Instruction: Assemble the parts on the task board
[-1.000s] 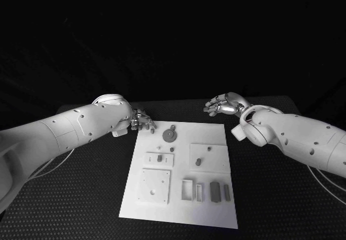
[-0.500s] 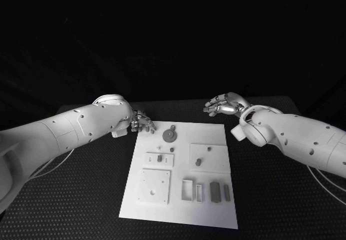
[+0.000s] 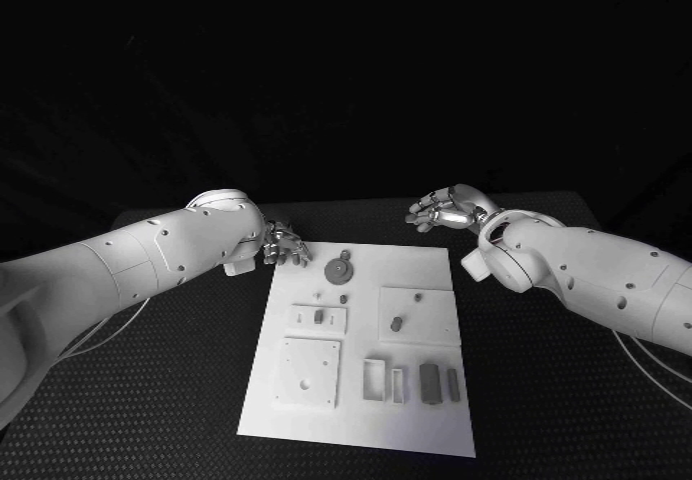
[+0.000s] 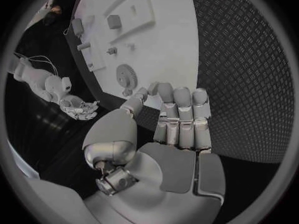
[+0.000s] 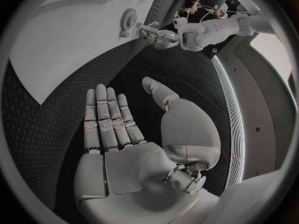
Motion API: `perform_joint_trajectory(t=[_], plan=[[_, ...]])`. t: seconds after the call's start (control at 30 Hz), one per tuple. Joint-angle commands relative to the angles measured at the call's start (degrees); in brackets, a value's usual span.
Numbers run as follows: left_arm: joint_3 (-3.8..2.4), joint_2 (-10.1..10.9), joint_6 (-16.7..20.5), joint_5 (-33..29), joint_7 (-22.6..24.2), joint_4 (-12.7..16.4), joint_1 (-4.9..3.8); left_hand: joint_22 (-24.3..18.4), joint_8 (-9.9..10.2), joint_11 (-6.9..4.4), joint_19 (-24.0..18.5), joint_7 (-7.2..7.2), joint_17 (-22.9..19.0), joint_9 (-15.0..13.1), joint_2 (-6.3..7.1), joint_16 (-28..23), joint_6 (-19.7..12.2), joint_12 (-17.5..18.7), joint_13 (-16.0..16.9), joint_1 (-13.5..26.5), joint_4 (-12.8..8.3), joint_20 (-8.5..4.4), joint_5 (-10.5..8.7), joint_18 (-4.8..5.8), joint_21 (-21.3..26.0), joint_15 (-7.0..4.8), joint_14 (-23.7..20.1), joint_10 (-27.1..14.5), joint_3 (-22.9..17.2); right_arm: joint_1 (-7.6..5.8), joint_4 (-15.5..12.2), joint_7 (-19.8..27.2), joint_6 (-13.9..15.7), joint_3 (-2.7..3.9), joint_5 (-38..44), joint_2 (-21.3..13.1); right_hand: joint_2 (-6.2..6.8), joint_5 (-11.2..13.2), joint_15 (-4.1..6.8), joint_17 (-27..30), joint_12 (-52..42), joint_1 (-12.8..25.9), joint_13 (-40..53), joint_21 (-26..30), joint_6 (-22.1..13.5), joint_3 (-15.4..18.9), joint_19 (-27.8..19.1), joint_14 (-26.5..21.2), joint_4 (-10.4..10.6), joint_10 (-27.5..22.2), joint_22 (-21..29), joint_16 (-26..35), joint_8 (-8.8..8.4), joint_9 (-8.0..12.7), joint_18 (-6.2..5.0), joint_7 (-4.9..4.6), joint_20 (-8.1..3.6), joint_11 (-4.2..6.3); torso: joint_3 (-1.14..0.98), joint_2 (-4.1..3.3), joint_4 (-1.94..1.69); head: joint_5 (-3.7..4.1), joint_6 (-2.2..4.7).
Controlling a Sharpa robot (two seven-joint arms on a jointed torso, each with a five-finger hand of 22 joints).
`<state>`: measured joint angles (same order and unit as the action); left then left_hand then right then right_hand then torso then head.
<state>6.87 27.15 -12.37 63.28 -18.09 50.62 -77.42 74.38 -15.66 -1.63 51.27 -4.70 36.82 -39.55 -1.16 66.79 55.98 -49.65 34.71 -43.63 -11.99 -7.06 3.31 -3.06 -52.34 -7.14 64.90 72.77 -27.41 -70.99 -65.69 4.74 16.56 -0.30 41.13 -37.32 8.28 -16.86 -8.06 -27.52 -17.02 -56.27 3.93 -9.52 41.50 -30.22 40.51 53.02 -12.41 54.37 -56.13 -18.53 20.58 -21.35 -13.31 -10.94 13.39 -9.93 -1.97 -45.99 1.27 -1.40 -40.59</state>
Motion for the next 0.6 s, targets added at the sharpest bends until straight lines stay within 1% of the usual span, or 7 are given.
perform_joint_trajectory(t=[0.03, 0.17, 0.3, 0.37, 0.4, 0.47, 0.6], plan=[[0.06, -0.17, -0.61, -0.74, 0.43, 0.00, 0.16, 0.09, 0.06, -0.06, -0.40, -0.01, 0.02, 0.06, -0.95, 0.33, 0.31, 0.39, 0.00, 0.00, -0.48, -5.33, -0.18, 0.86, 0.31, 0.08, -0.37, 0.52, 0.11, 0.02, 0.00, 0.61, -0.38, 0.03, -0.04, 0.08, 0.17, -0.23, -0.41, 0.08, 0.19, 0.40, -0.02, 0.21, 0.24, 0.21, -0.13, -0.14, 0.07, 0.36, -0.11, 0.21, 0.14, 0.08, -0.39, -1.09, 0.03, -0.11, -0.01, 0.00, 0.00, -0.02, 0.00], [0.06, -0.09, -0.41, -0.76, 0.49, 0.08, 0.17, 0.36, -0.15, -0.17, -0.26, 0.09, 0.03, 0.07, -3.11, 0.51, 0.85, 0.37, 0.03, -1.26, -1.59, -5.32, -0.18, 0.84, 0.30, 0.10, -0.18, 0.88, 0.03, 0.02, 0.01, 0.60, -0.42, 0.03, -0.04, 0.11, 0.18, -0.23, -0.41, 0.09, 0.20, 0.41, -0.02, 0.22, 0.24, 0.21, -0.13, -0.14, 0.07, 0.36, -0.12, 0.21, 0.14, 0.09, -0.38, -1.09, 0.03, -0.11, 0.00, 0.02, -0.01, 0.00, -0.02], [0.04, 0.04, -0.24, -0.78, 0.61, 0.26, 0.17, 0.62, -0.47, -0.35, -0.08, 0.30, 0.05, 0.02, -4.73, 0.69, 1.63, 0.37, 0.06, -2.74, -2.93, -5.31, -0.10, 0.84, 0.25, 0.09, 0.05, 1.24, -0.14, 0.02, 0.03, 0.60, -0.45, 0.03, -0.04, 0.13, 0.18, -0.23, -0.41, 0.09, 0.21, 0.41, -0.02, 0.23, 0.23, 0.21, -0.12, -0.14, 0.08, 0.37, -0.12, 0.21, 0.14, 0.09, -0.38, -1.09, 0.03, -0.11, 0.00, 0.01, -0.02, -0.02, -0.10], [0.04, 0.13, -0.21, -0.78, 0.41, 0.41, 0.17, 0.80, -1.22, -0.74, 0.11, 0.75, 0.07, -0.21, -6.10, 0.86, 3.19, 0.36, 0.08, -4.02, -4.05, -5.32, 0.00, 0.83, 0.17, 0.08, 0.31, 1.59, -0.41, 0.02, 0.04, 0.60, -0.45, 0.03, -0.04, 0.13, 0.18, -0.23, -0.41, 0.09, 0.21, 0.41, -0.02, 0.24, 0.23, 0.21, -0.12, -0.14, 0.08, 0.37, -0.13, 0.21, 0.14, 0.10, -0.38, -1.09, 0.03, -0.11, 0.00, 0.01, 0.01, -0.04, -0.10], [0.04, 0.18, -0.17, -0.75, 0.38, 0.46, 0.18, 0.88, -1.43, -0.91, 0.20, 0.91, 0.06, -0.26, -6.54, 0.90, 3.68, 0.40, 0.08, -4.51, -4.40, -5.31, 0.05, 0.83, 0.15, 0.08, 0.41, 1.70, -0.46, 0.02, 0.05, 0.60, -0.45, 0.03, -0.04, 0.13, 0.19, -0.23, -0.41, 0.09, 0.21, 0.41, -0.02, 0.24, 0.23, 0.21, -0.12, -0.14, 0.08, 0.37, -0.13, 0.21, 0.14, 0.10, -0.38, -1.09, 0.03, -0.11, 0.00, 0.00, 0.01, -0.05, -0.14], [0.03, 0.30, -0.16, -0.77, 0.51, 0.51, 0.18, 1.03, -1.92, -1.21, 0.30, 1.24, 0.03, -0.50, -7.00, 0.96, 4.60, 0.49, 0.07, -5.37, -4.56, -5.30, 0.21, 0.84, 0.15, 0.10, 0.56, 1.87, -0.44, 0.02, 0.08, 0.60, -0.45, 0.03, -0.04, 0.15, 0.19, -0.23, -0.41, 0.09, 0.22, 0.42, -0.02, 0.24, 0.23, 0.22, -0.12, -0.14, 0.09, 0.37, -0.14, 0.21, 0.14, 0.10, -0.38, -1.09, 0.03, -0.11, -0.01, -0.01, 0.00, -0.05, -0.14], [0.01, 0.65, 0.60, -1.90, 0.36, 0.69, 0.18, 1.15, -2.17, -1.39, 0.39, 1.42, 0.01, -0.70, -7.38, 1.01, 5.01, 0.57, 0.07, -5.99, -4.58, -5.30, 0.48, 0.84, 0.14, 0.08, 0.70, 2.01, -0.42, 0.02, 0.09, 0.60, -0.47, 0.03, -0.05, 0.15, 0.18, -0.23, -0.41, 0.09, 0.23, 0.43, -0.02, 0.26, 0.22, 0.22, -0.11, -0.14, 0.10, 0.38, -0.15, 0.21, 0.14, 0.11, -0.38, -1.09, 0.03, -0.11, -0.04, 0.01, 0.00, -0.07, -0.14]])
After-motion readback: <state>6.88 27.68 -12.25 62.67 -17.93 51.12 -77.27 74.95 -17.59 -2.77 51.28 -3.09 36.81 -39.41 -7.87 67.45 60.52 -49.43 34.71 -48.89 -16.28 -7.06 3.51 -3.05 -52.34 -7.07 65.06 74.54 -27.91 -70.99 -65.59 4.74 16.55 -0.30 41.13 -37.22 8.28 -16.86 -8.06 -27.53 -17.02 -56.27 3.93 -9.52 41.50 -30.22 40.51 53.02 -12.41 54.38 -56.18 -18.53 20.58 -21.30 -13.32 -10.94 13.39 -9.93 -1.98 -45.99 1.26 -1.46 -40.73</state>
